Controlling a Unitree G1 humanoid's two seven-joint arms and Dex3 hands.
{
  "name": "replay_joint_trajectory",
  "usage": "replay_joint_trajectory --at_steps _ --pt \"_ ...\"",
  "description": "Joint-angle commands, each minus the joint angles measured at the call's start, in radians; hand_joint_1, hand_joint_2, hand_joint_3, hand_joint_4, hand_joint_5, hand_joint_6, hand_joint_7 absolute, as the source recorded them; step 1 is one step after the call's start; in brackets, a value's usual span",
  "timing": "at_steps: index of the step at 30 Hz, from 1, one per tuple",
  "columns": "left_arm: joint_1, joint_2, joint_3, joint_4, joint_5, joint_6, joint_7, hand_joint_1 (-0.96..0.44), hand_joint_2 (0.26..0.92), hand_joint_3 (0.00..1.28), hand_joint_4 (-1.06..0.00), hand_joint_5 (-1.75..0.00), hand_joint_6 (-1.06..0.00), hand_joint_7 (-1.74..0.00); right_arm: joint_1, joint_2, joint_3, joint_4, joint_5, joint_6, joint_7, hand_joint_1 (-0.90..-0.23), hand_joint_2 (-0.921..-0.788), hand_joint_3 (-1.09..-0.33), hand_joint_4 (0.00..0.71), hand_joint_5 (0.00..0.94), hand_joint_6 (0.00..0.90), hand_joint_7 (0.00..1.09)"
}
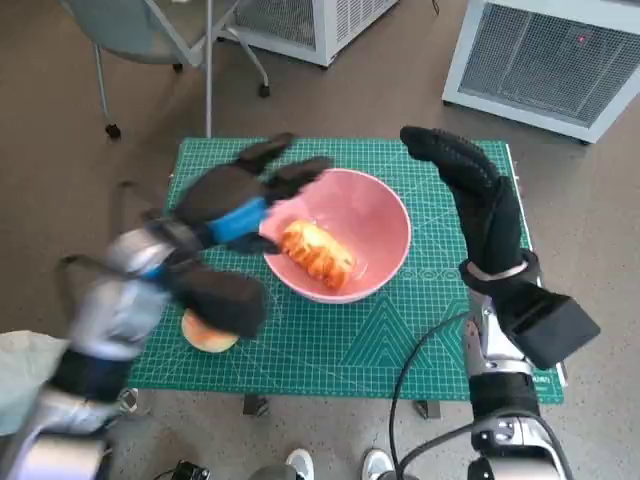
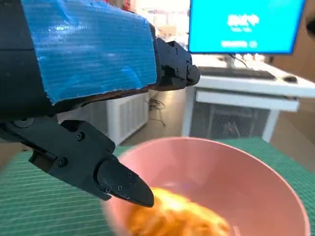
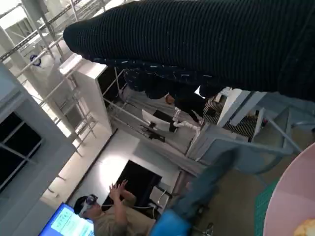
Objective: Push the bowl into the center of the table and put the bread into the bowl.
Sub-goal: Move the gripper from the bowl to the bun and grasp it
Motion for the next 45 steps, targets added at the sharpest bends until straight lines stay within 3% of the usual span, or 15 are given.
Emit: replay_joint_trajectory --at_steps 1,11,20,30,45 --pt "0.095 0.082 0.092 -0.104 -0.08 0.028 -0.08 -0.4 0.757 0.0 -0.08 -0.01 -0.22 -0.02 0.023 0.007 0.005 0.009 -0.006 0.009 -0.004 -0.698 -0.921 -0.777 0.17 0.001 -0.001 0.53" --pt "0.234 0.205 0.213 -0.173 -0.272 0.046 -0.265 -0.36 0.743 0.0 -0.09 0.0 -0.24 -0.02 0.011 0.013 0.01 0.033 0.007 0.01 0.014 -0.698 -0.921 -0.775 0.171 0.001 -0.001 0.53" --pt "0.313 0.256 0.237 -0.203 -0.35 0.115 -0.385 -0.32 0.749 0.0 -0.08 0.0 -0.26 -0.02 -0.009 0.018 0.008 0.06 0.022 0.013 0.036 -0.692 -0.921 -0.775 0.17 0.001 -0.001 0.53" --pt "0.371 0.236 0.196 -0.197 -0.275 0.16 -0.357 -0.28 0.751 0.0 -0.09 0.0 -0.26 -0.01 -0.028 0.028 0.009 0.092 0.028 0.008 0.056 -0.693 -0.921 -0.769 0.163 0.0 -0.001 0.54" --pt "0.402 0.135 0.044 -0.115 -0.036 0.195 -0.206 -0.21 0.751 0.0 -0.11 0.0 -0.28 -0.01 -0.044 0.042 0.005 0.121 0.05 0.009 0.089 -0.698 -0.921 -0.763 0.162 0.0 -0.001 0.54"
